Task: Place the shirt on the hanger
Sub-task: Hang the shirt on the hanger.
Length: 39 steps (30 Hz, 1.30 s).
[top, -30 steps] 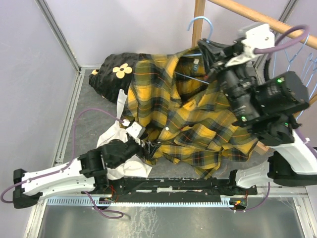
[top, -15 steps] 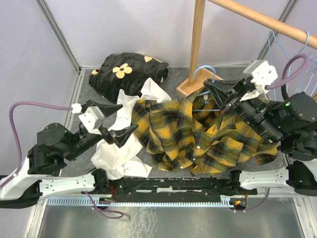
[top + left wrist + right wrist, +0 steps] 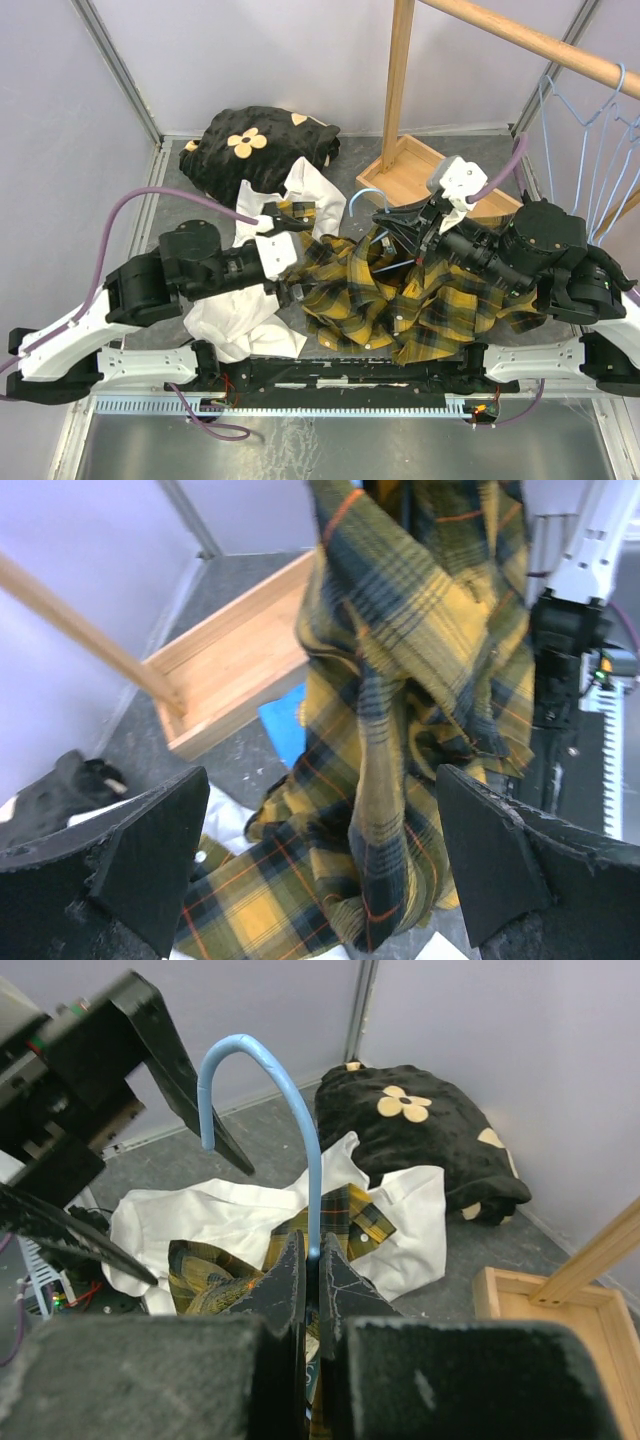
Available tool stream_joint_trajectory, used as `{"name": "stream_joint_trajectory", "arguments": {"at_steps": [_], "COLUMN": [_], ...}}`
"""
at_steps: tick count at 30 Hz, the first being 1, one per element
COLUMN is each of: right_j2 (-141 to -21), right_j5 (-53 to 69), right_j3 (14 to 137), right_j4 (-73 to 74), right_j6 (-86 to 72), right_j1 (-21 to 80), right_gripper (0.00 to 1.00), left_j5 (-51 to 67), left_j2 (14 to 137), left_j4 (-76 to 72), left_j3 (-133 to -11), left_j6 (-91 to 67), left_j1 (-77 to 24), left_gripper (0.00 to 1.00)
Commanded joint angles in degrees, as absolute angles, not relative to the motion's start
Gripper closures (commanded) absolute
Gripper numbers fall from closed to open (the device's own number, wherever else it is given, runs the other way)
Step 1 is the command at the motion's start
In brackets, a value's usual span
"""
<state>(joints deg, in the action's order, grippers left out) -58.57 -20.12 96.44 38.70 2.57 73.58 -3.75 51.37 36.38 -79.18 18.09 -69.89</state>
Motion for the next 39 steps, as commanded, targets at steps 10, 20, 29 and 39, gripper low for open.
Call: {"name": "stream_joint_trajectory", "arguments": {"at_steps": [10, 20, 29, 39], "right_j2": [-56.93, -54.65, -52.02, -48.35], "right_j5": [-12.17, -12.60, -13.25, -9.37], "right_j3": [96.55, 95.24, 98.77, 99.41], "right_j4": [33.50, 32.19, 49.61, 69.47], "right_j6": [-0.88, -2.70, 1.08, 1.44], "right_j1": [73.47, 73.39, 73.40, 73.42], "right_gripper": [1.00, 0.98, 0.44, 0.18], "left_j5": [1.55, 0.55, 1.03, 8.56], "left_j2": [54.74, 56.08, 50.49, 46.76], "left_j4": [32.06, 31.62, 39.43, 49.05], "left_j3": [-77.04, -78.57, -78.78, -78.62], "left_j6": [20.34, 19.00, 18.58, 17.56], "left_j1": [-70.08, -70.05, -70.06, -70.05], "left_gripper": [0.14, 0.94, 0.97, 0.97]}}
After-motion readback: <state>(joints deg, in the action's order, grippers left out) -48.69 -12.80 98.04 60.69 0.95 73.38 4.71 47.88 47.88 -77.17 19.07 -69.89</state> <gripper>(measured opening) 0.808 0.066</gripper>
